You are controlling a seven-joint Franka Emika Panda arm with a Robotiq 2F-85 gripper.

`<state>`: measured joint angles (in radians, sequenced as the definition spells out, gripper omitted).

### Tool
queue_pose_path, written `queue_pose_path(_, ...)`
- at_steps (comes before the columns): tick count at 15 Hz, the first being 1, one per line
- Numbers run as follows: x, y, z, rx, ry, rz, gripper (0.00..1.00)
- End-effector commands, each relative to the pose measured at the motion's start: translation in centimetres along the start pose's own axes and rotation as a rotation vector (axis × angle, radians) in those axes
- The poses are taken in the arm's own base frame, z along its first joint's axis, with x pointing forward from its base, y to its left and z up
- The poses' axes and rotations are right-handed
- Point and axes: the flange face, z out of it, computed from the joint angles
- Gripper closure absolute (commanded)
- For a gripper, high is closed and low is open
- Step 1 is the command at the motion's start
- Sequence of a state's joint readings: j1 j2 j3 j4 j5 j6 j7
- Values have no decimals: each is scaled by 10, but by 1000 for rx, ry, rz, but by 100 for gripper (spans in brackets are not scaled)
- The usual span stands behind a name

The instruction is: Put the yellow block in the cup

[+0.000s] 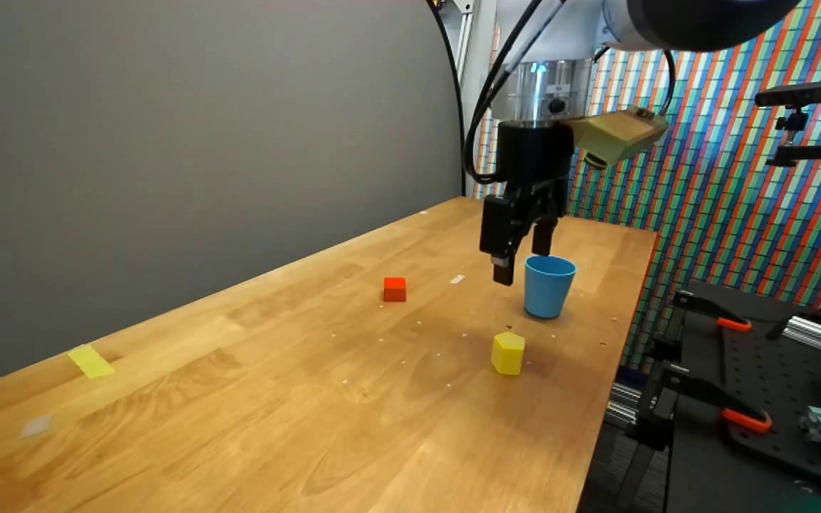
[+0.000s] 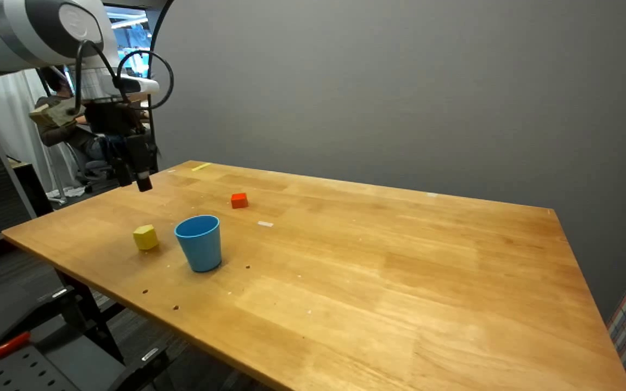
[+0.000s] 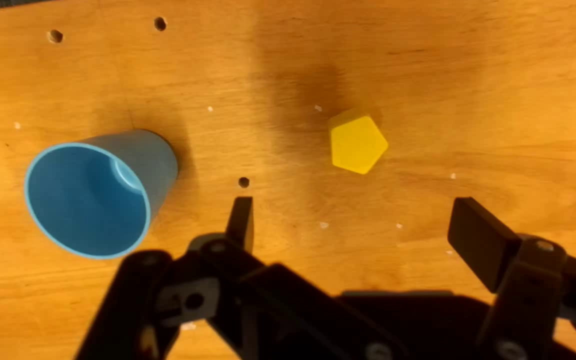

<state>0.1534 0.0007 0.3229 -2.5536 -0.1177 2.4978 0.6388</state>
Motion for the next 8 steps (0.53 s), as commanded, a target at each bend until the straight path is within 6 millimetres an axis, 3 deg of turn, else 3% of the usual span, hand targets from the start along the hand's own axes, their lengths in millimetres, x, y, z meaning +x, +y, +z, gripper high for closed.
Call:
queue_pose_path(1,4,2,33,-40,-5,16,0)
queue_pose_path(5,-4,-10,67,-72,-69,-1,0)
queue_pose_path(8,-16,-30,79,-63,-107,-30,0)
